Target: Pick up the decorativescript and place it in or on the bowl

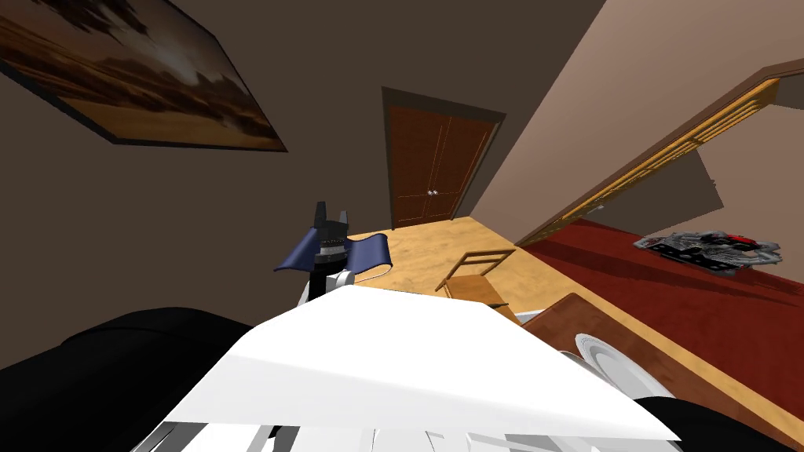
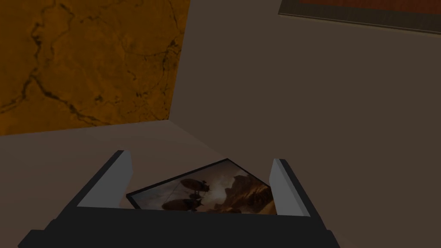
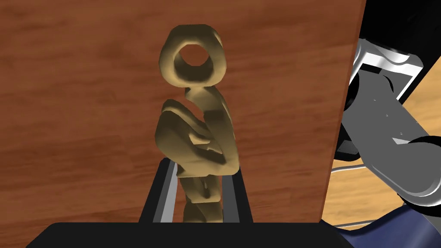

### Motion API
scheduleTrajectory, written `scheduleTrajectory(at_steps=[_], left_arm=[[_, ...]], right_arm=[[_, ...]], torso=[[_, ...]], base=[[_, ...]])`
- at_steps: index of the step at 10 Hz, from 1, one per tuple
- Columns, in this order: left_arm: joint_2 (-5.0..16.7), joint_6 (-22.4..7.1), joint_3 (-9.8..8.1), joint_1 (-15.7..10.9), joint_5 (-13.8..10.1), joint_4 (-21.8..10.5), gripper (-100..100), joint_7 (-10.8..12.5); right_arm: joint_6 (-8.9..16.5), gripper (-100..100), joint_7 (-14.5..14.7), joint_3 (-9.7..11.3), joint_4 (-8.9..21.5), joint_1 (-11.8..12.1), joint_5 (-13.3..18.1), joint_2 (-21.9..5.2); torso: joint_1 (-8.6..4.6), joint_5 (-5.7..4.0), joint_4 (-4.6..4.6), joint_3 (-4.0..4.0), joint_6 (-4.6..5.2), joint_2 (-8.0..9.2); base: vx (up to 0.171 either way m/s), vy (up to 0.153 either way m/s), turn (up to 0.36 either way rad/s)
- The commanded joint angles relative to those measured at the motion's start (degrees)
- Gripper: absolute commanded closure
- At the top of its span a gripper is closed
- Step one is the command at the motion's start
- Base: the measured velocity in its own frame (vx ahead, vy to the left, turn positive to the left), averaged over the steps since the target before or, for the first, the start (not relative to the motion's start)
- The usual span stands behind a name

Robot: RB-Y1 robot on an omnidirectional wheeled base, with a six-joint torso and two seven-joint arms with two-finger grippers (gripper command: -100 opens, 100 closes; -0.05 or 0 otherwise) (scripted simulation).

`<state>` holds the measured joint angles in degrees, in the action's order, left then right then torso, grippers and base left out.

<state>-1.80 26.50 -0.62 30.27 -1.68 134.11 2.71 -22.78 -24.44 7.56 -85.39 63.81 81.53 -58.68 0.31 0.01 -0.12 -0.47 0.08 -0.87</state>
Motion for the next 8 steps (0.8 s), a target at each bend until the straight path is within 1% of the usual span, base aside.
scheduleTrajectory(at_steps=[1,5,8], left_arm=[[0.0,0.0,0.00,0.0,0.0,0.0,0,0.0],[0.0,0.0,0.00,0.0,0.0,0.0,0,0.0],[0.0,0.0,0.00,0.0,0.0,0.0,0,0.0]], right_arm=[[-1.5,100,1.3,0.5,0.3,-1.3,-1.5,-2.7],[-5.4,100,4.2,1.6,1.4,-5.3,-5.6,-10.2],[-8.0,100,6.7,2.7,2.5,-8.7,-8.8,-15.4]], torso=[[0.00,0.00,0.00,0.00,0.00,0.00],[-0.08,0.00,-0.03,-0.10,-0.05,-0.18],[-0.17,-0.02,-0.01,-0.02,0.00,-0.03]], base=[[0.121,0.110,-0.121],[0.138,0.092,-0.117],[0.114,0.068,-0.137]])
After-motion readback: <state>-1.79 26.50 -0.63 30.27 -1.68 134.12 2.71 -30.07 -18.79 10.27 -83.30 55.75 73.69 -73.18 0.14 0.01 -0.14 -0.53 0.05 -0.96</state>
